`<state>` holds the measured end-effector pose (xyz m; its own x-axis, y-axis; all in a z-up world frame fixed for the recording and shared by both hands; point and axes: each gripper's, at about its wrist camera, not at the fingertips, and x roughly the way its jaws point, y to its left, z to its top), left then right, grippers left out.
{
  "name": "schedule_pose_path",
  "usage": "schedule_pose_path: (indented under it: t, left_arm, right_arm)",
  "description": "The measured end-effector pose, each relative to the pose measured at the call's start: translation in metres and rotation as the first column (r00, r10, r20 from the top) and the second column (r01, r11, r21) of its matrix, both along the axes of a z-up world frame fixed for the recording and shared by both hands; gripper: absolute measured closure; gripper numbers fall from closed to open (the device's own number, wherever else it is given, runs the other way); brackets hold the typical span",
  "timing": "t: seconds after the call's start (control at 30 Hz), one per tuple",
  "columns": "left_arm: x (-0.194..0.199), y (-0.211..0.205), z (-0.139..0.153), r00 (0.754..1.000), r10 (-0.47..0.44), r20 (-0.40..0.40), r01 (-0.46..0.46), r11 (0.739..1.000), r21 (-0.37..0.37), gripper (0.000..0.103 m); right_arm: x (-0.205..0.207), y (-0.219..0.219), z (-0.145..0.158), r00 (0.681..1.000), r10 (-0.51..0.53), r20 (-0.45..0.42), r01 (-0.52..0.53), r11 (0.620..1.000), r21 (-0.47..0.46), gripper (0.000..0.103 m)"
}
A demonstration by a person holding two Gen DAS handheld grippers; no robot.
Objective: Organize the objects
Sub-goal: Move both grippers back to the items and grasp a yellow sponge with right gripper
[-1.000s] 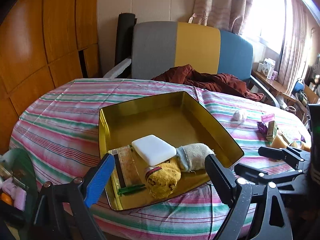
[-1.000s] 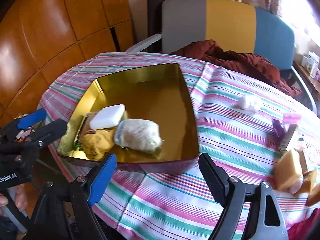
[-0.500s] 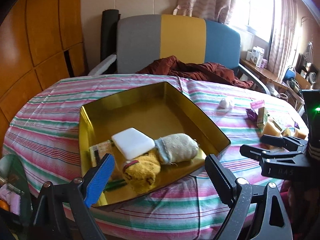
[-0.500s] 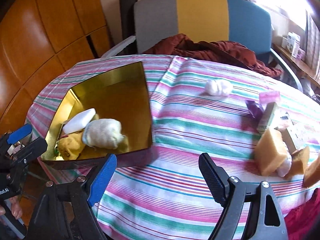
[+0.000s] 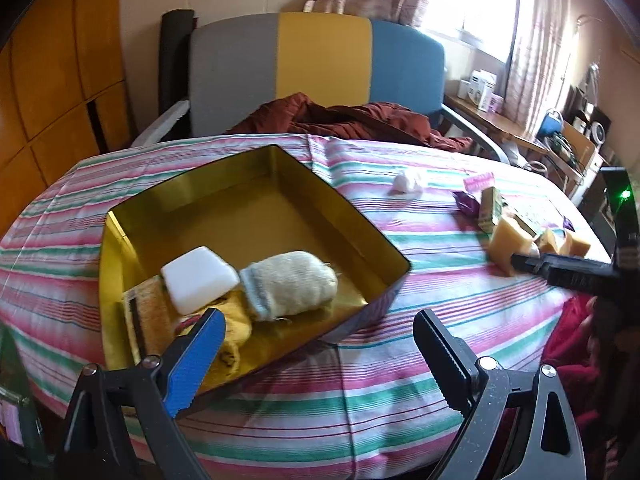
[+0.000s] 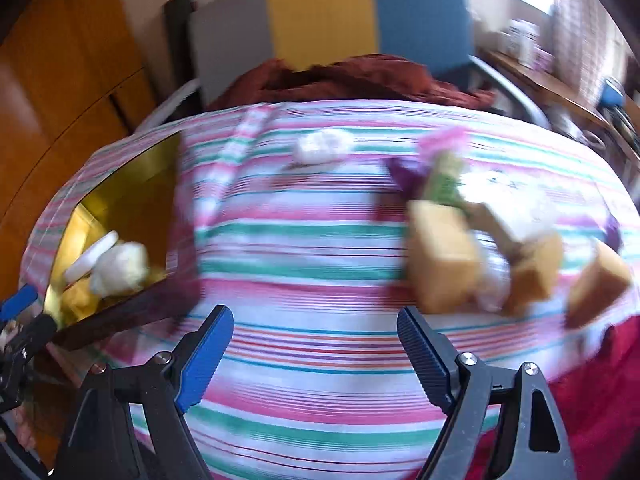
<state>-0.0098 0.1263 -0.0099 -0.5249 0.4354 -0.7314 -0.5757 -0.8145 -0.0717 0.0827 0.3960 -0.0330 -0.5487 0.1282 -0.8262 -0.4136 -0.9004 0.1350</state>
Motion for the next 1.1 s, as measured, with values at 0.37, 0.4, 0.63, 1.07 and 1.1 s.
schedule_pose_path:
  t: [0.37, 0.4, 0.63, 1.07, 1.1]
  left_arm:
    - [0.011, 0.045, -0.002, 0.99, -0.137, 0.016, 0.138, 0.99, -0.015, 0.007]
    - [0.013, 0.049, -0.002, 0.989, -0.147, 0.015, 0.147, 0.989, -0.016, 0.007]
    - [0.017, 0.082, 0.0, 0.974, -0.227, 0.018, 0.227, 0.974, -0.024, 0.007]
    - [-0.013, 0.145, -0.003, 0.962, -0.261, 0.082, 0.264, 0.964, -0.03, 0.007]
    - [-0.019, 0.15, -0.002, 0.963, -0.255, 0.087, 0.258, 0.965, -0.033, 0.007]
  right_arm:
    - [0.079, 0.13, 0.03, 0.897, -0.439, -0.054, 0.441, 0.897, 0.021, 0.017]
    - [0.082, 0.14, 0.028, 0.883, -0.468, -0.044, 0.469, 0.883, 0.03, 0.017]
    - [0.085, 0.185, 0.001, 0.831, -0.553, 0.07, 0.552, 0.833, 0.03, 0.017]
    - [0.078, 0.2, -0.026, 0.836, -0.545, 0.064, 0.548, 0.834, -0.058, 0.053]
    - [0.079, 0.201, -0.024, 0.837, -0.545, 0.046, 0.547, 0.835, -0.059, 0.053]
